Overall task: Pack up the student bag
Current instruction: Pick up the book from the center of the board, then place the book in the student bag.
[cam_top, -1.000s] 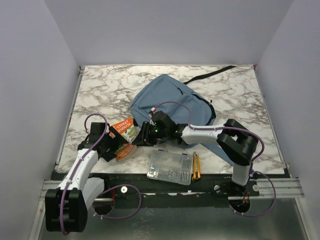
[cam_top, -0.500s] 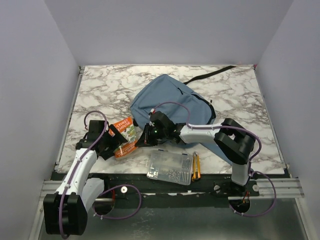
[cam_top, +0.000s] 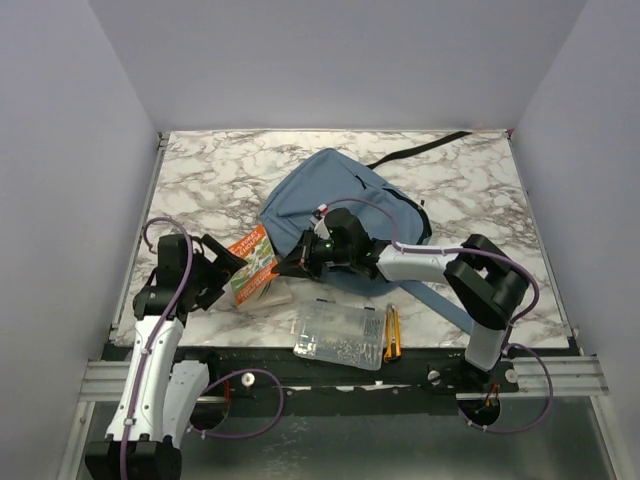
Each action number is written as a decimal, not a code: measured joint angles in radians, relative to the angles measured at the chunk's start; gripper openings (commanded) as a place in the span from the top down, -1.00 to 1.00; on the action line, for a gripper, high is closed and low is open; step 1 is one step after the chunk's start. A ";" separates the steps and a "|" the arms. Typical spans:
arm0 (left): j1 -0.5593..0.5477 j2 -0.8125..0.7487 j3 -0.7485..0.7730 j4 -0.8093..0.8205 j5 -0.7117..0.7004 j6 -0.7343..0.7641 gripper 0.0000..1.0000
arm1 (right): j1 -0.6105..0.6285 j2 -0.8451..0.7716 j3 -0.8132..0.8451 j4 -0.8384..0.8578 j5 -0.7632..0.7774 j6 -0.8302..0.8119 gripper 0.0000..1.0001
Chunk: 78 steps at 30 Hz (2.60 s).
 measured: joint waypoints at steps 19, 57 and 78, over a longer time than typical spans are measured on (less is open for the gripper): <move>0.256 -0.174 -0.381 0.317 0.433 -0.417 -0.34 | -0.038 -0.014 -0.096 0.304 -0.059 0.257 0.99; -0.576 0.339 0.642 -0.001 0.377 0.803 1.00 | -0.055 -0.547 0.556 -1.096 0.389 -1.216 -0.99; -0.583 0.333 0.690 -0.212 0.755 1.066 1.00 | -0.058 -0.702 0.209 -1.048 -0.274 -1.095 -0.11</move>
